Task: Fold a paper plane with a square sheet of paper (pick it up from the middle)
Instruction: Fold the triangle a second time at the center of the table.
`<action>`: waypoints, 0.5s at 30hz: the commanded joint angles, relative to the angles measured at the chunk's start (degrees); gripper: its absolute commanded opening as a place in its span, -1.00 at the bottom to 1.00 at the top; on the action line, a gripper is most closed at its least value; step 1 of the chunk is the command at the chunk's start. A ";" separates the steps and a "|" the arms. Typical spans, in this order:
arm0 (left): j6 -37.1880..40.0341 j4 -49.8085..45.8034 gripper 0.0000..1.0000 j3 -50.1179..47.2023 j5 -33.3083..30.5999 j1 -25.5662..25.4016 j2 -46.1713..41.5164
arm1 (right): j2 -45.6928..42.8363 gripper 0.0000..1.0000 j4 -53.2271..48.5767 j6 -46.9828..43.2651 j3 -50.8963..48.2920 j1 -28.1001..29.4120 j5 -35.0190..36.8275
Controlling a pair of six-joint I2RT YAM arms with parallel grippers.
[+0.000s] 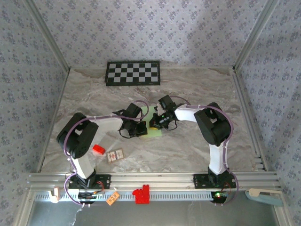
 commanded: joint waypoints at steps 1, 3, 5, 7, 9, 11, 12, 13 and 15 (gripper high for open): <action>-0.79 -8.79 -1.00 -1.72 -3.48 -0.04 3.72 | 2.35 -0.99 -0.10 -3.97 -2.04 -3.91 7.76; -0.84 -9.83 -1.00 -1.99 -3.63 0.07 4.45 | 2.32 -0.99 1.41 -4.61 -2.32 -6.03 7.43; -1.05 -9.98 -1.00 -2.45 -3.32 0.37 5.29 | 2.80 -0.99 2.56 -4.85 -2.10 -8.27 6.68; -1.69 -8.96 -1.00 -3.35 -3.14 0.58 5.46 | 3.65 -0.98 2.66 -4.97 -1.26 -10.58 6.20; -1.70 -9.03 -1.00 -3.51 -3.12 0.63 5.51 | 4.25 -0.98 2.15 -5.08 -0.30 -12.40 6.02; -1.51 -8.91 -1.00 -3.44 -2.99 0.69 5.20 | 4.63 -0.98 0.61 -5.60 1.01 -13.76 6.91; -1.42 -8.92 -1.00 -3.29 -2.95 0.73 5.00 | 4.63 -0.98 -0.31 -5.83 1.85 -14.32 7.47; -1.08 -9.05 -1.00 -2.95 -2.80 0.73 4.83 | 4.27 -0.98 -1.04 -5.93 2.39 -14.77 7.81; -0.48 -8.98 -1.00 -2.00 -2.06 0.73 4.49 | 2.53 -0.98 -1.54 -5.81 2.87 -15.21 7.86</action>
